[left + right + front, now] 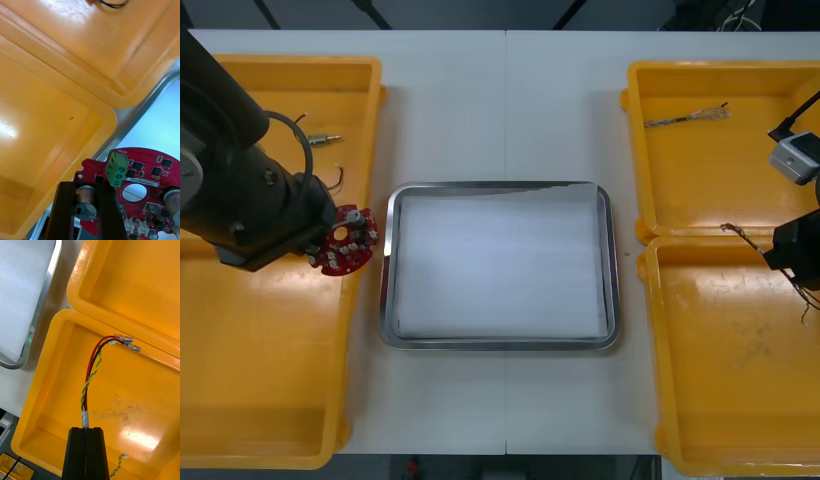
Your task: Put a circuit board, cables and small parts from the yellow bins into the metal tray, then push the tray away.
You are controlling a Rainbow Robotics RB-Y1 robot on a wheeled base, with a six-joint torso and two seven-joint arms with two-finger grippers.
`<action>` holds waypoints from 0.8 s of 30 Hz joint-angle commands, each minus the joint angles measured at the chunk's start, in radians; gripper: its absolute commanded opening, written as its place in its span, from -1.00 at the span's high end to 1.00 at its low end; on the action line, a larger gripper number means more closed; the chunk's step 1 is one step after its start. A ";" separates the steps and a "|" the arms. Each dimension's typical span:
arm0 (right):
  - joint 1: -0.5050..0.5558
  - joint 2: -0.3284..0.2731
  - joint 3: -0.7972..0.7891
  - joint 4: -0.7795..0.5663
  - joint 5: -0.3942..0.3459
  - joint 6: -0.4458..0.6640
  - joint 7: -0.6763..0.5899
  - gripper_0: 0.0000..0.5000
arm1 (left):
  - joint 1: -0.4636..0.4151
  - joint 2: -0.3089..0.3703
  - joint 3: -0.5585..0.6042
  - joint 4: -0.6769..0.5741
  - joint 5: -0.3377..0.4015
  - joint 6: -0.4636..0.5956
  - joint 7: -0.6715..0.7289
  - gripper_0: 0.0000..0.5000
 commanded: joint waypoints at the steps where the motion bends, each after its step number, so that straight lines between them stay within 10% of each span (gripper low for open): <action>1: -0.032 0.005 0.011 -0.027 0.015 0.004 -0.053 1.00 | -0.067 -0.063 -0.068 -0.002 -0.057 0.012 0.002 1.00; 24: -0.032 0.005 0.014 -0.027 0.029 0.004 -0.053 1.00 | -0.079 -0.320 -0.372 0.046 -0.434 0.026 0.189 1.00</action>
